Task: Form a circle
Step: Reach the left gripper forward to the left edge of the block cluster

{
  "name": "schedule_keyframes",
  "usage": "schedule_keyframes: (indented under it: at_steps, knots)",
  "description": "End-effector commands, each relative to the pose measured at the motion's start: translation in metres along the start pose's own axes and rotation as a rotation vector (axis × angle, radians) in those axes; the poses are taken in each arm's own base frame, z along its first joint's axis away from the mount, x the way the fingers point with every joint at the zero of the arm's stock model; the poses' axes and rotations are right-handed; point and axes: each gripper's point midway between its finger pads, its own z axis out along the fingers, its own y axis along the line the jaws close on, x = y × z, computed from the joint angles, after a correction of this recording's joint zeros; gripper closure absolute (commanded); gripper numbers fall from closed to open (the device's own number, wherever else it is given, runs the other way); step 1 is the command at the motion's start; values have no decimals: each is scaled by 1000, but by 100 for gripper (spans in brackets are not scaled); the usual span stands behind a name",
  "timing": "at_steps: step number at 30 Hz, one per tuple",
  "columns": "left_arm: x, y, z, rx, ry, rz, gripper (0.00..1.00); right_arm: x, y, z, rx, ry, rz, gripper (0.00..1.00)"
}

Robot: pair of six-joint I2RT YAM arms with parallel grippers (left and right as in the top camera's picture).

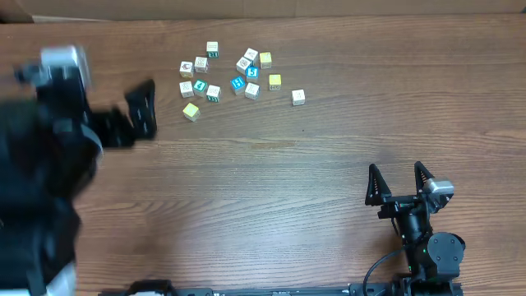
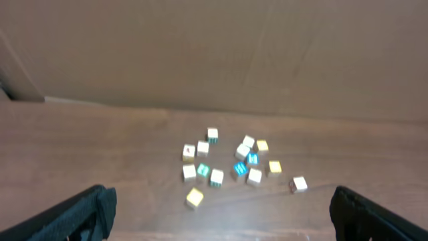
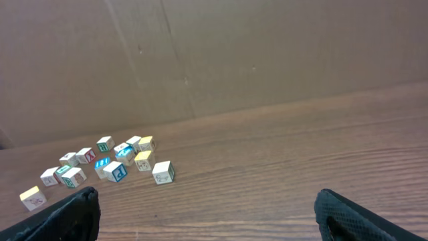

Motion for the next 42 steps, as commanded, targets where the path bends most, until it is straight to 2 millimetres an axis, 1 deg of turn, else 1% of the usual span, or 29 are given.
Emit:
schedule_keyframes:
  at_steps: [1, 4, 5, 7, 9, 12, 14, 17, 19, 21, 23, 24, 25, 27, 28, 29, 30, 31, 32, 34, 36, 38, 39, 42]
  knots:
    - [-29, 3, 42, -8, 65, 50, 0, 2, -1, 0, 3, -4, 3, 0]
    - [-35, 7, 83, -12, 116, 42, 0, 1, -1, 0, 3, -5, 2, 0]
    - [-33, 10, 99, -13, 137, 40, 0, 1, -1, 0, 3, -5, 2, 0]
    - [-22, 14, 129, -17, 190, 25, 1, 2, -1, 0, 3, -4, 3, 0]
    - [-2, 19, 156, -20, 268, -11, 0, 2, -1, 0, 3, -4, 3, 0]
    - [37, 17, 191, 17, 417, -81, 0, 2, -1, 0, 3, -4, 3, 0]
    - [64, 17, 211, 42, 513, -105, 0, 2, -1, 0, 3, -4, 3, 0]
    - [103, 23, 235, 28, 644, -131, 0, 2, -1, 0, 3, -4, 3, 0]
    - [123, 27, 248, 9, 707, -173, 3, 1, -1, 0, 3, -5, 2, 0]
    - [140, 31, 260, -16, 755, -224, 16, 2, -1, 0, 3, -4, 3, 0]
    - [153, 34, 271, -36, 786, -263, 25, 2, -1, 0, 3, -4, 3, 0]
    - [159, 35, 277, -42, 796, -275, 32, 2, -1, 0, 3, -4, 3, 0]
    - [163, 36, 282, -46, 802, -282, 39, 2, -1, 0, 3, -4, 3, 0]
    - [168, 39, 291, -53, 800, -280, 48, 2, -1, 0, 3, -4, 3, 0]
    - [169, 40, 295, -52, 796, -278, 61, 2, -1, 0, 3, -4, 3, 0]
    - [169, 40, 299, -50, 788, -277, 71, 2, -1, 0, 3, -4, 3, 0]
    - [170, 40, 302, -50, 785, -276, 76, 2, -1, 0, 3, -4, 3, 0]
    - [169, 40, 304, -48, 777, -275, 75, 2, -1, 0, 3, -4, 3, 0]
    - [169, 41, 307, -51, 771, -271, 70, 1, -1, 0, 3, -5, 2, 0]
    - [172, 51, 312, -114, 760, -265, 68, 2, -1, 0, 3, -4, 3, 0]
    - [177, 63, 315, -213, 756, -260, 64, 2, -1, 0, 3, -4, 3, 0]
    - [182, 70, 317, -268, 760, -232, 54, 2, -1, 0, 3, -4, 3, 0]
    - [187, 72, 319, -285, 767, -222, 51, 2, -1, 0, 3, -4, 3, 0]
    - [199, 72, 326, -307, 791, -202, 51, 2, -1, 0, 3, -4, 3, 0]
